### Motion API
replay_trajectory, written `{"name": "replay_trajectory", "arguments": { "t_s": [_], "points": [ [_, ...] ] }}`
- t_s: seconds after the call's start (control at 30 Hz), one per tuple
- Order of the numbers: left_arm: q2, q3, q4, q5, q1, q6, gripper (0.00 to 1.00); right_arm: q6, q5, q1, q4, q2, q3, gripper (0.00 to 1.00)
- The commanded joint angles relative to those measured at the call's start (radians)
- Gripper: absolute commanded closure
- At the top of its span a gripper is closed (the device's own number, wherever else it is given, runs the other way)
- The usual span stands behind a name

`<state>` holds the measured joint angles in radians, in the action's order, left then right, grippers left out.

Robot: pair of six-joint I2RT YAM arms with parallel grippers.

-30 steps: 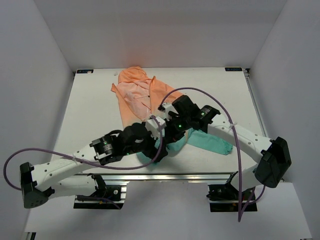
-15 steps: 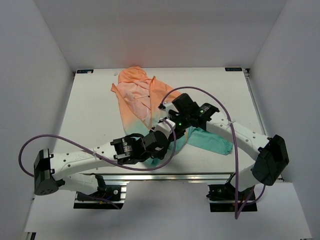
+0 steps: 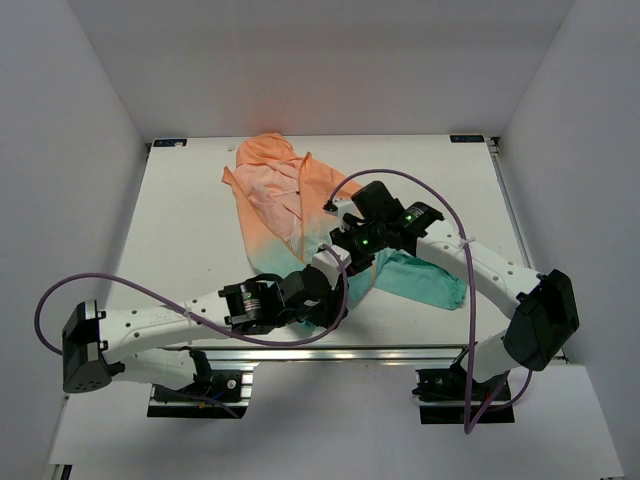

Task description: Zip up the jacket

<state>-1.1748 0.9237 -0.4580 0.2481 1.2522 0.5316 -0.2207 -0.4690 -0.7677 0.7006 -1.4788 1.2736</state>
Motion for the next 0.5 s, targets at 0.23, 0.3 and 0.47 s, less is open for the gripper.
{"name": "replay_trajectory", "arguments": {
  "t_s": [0.23, 0.3, 0.47],
  "points": [
    [-0.108, 0.052, 0.018, 0.413, 0.003, 0.163, 0.40, -0.037, -0.069, 0.001, -0.064, 0.081, -0.014, 1.00],
    [-0.109, 0.046, 0.059, 0.445, 0.003, 0.165, 0.41, -0.039, -0.079, 0.001, -0.066, 0.081, -0.017, 1.00],
    [-0.094, 0.015, 0.174, 0.448, 0.001, 0.108, 0.41, -0.045, -0.079, 0.001, -0.076, 0.081, -0.029, 1.00]
  ]
}}
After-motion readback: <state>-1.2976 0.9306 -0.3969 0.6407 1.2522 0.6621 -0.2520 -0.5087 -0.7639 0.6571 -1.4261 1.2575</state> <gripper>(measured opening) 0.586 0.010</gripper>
